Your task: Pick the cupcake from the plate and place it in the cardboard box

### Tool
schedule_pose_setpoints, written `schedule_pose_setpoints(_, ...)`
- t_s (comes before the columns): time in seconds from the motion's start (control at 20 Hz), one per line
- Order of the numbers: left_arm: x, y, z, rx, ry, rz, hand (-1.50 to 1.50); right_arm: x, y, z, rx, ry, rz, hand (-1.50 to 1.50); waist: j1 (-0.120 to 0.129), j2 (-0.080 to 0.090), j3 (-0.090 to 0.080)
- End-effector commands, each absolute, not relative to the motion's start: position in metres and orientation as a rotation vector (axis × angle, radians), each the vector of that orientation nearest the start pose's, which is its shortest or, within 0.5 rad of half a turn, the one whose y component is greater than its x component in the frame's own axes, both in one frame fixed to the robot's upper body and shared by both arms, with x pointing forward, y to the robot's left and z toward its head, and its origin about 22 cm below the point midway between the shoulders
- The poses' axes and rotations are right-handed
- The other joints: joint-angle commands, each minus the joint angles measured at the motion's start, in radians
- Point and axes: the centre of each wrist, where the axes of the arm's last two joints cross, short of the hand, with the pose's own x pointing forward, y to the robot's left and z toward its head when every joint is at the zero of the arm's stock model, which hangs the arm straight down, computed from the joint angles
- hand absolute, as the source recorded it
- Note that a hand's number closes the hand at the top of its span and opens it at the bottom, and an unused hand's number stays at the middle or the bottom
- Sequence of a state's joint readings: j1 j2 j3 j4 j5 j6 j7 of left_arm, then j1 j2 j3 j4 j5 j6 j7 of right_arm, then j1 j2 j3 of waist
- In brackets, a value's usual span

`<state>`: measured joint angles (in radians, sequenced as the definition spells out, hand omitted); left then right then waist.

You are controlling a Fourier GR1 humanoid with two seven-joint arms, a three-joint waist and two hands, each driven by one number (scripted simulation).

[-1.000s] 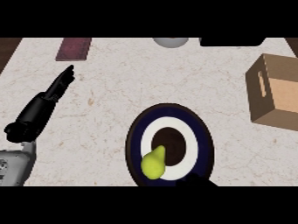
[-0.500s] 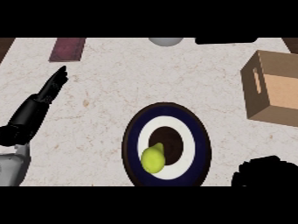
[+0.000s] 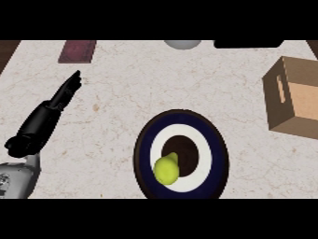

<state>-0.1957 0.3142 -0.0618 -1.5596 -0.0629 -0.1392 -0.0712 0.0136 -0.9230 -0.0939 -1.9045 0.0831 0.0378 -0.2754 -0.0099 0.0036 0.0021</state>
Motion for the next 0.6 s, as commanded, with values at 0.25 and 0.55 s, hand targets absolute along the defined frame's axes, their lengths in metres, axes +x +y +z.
schedule_pose_setpoints(0.25,0.288,0.263,0.046,0.07,-1.768,-0.55,0.0,0.275,-0.459,0.192,-0.814,-1.761,1.124,1.5,0.059,0.013,-0.001)
schedule_pose_setpoints(0.55,0.3,0.255,0.066,0.042,-1.768,-0.575,0.0,0.29,-0.486,0.206,-0.748,-1.448,1.295,1.5,0.082,0.015,-0.001)
